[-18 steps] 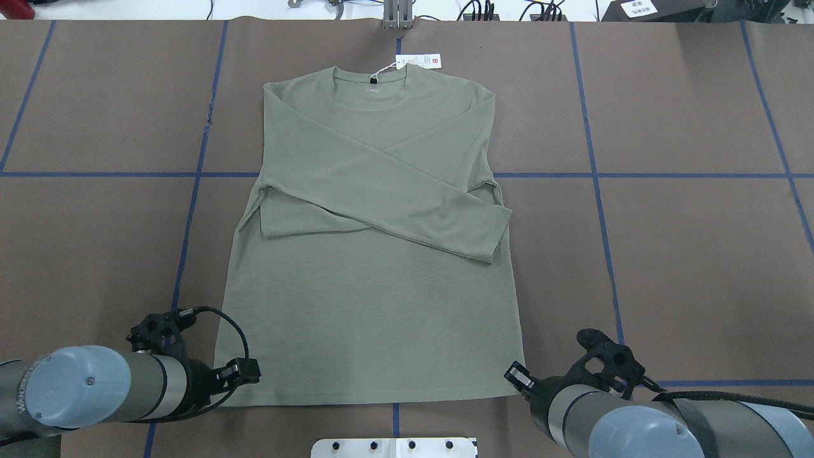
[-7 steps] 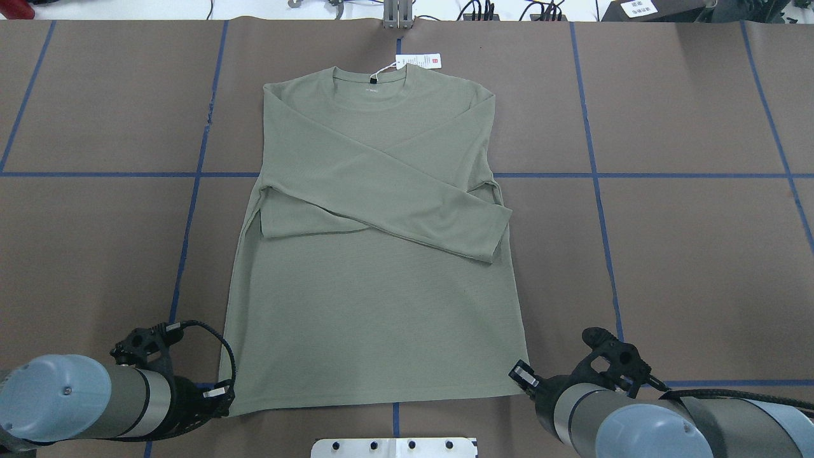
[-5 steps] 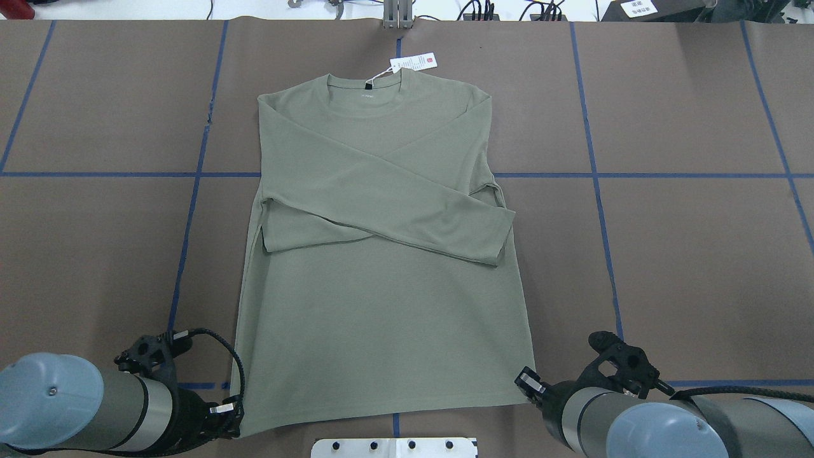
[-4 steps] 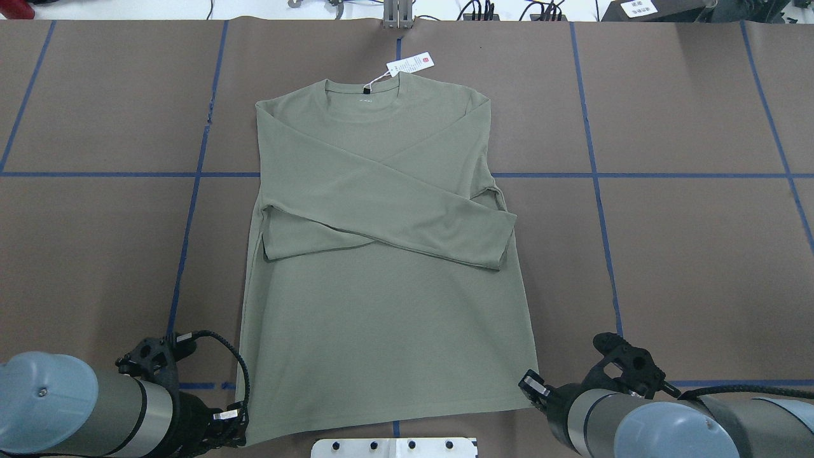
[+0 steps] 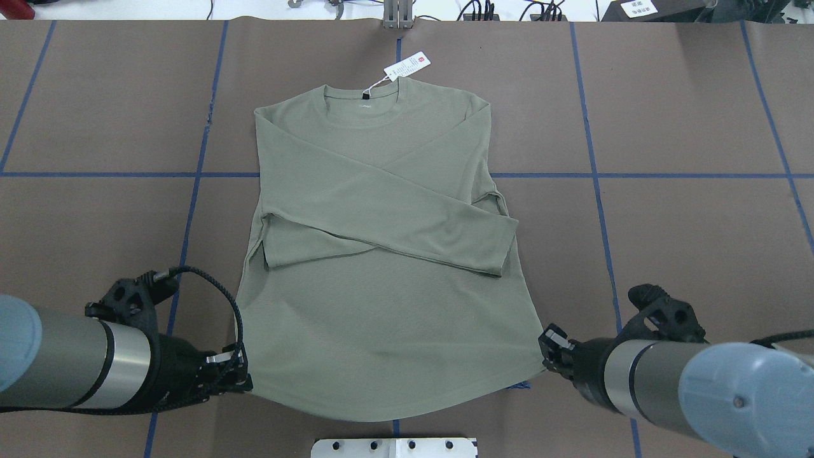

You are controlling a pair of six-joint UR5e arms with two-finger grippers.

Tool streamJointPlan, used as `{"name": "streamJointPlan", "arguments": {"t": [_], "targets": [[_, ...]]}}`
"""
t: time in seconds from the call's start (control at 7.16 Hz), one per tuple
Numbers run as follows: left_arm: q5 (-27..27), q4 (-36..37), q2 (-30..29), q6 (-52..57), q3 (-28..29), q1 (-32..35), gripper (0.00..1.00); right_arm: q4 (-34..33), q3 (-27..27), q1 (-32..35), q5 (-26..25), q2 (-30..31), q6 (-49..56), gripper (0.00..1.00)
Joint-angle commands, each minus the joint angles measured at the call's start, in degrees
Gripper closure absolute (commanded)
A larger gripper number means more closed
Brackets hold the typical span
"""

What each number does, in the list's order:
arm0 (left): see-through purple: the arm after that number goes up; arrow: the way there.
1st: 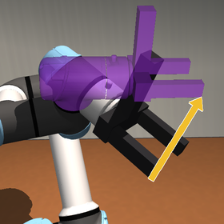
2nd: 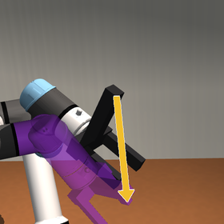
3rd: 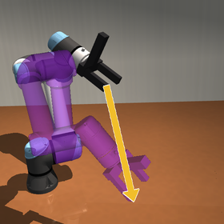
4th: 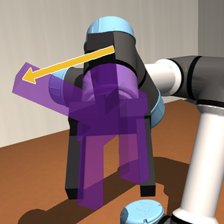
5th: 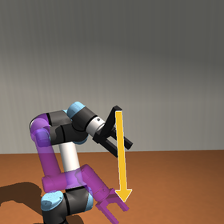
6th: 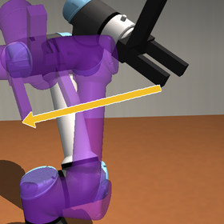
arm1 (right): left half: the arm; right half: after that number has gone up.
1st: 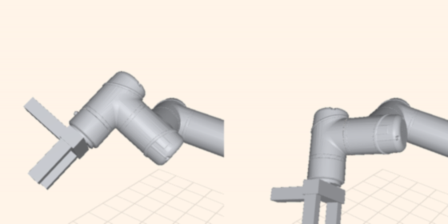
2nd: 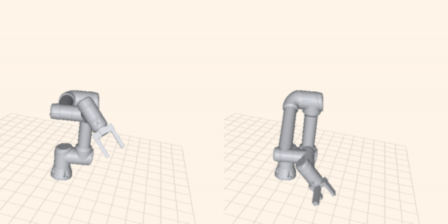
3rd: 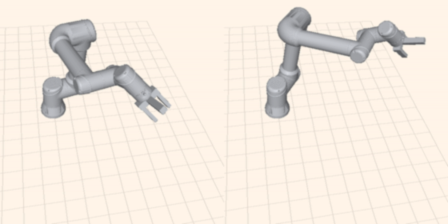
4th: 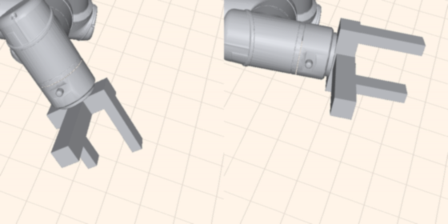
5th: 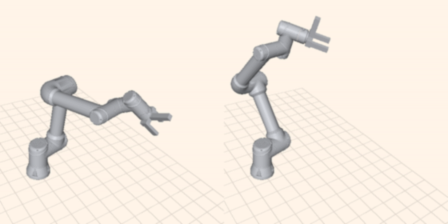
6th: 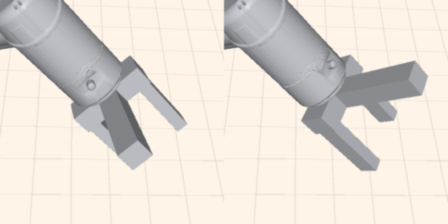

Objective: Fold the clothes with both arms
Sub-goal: 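Lift the hem with both grippers and fold it toward the collar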

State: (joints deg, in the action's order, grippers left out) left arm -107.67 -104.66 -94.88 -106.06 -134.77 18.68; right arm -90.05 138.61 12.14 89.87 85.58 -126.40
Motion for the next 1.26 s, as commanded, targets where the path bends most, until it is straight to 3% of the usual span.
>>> {"name": "streamJointPlan", "arguments": {"t": [0.0, 0.14, 0.42, 0.56, 0.84, 1.12], "targets": [[0.1, 0.8, -4.9, 9.9, 2.5, 8.8, 1.00, -7.4, -4.1, 12.1, 7.4, -10.3, 9.7, 1.00], [0.4, 0.5, -7.7, 13.5, 7.0, 11.4, 1.00, -13.2, -9.0, 16.2, 7.4, -18.4, 14.6, 1.00], [-0.1, 0.8, -13.3, 21.2, 15.8, 16.7, 1.00, -13.0, -15.1, 22.4, 8.1, -20.1, 24.7, 1.00], [-0.5, 0.7, -13.4, 25.6, 17.4, 21.2, 1.00, -9.7, -20.3, 25.1, 9.3, -21.1, 27.4, 1.00], [-0.2, -2.3, -15.1, 28.7, 24.2, 23.8, 1.00, -0.9, -32.8, 28.9, 10.0, -25.5, 28.8, 1.00], [-0.2, -9.4, -20.6, 29.6, 39.5, 25.9, 1.00, 3.2, -44.9, 32.0, 11.2, -32.1, 31.8, 1.00]]}}
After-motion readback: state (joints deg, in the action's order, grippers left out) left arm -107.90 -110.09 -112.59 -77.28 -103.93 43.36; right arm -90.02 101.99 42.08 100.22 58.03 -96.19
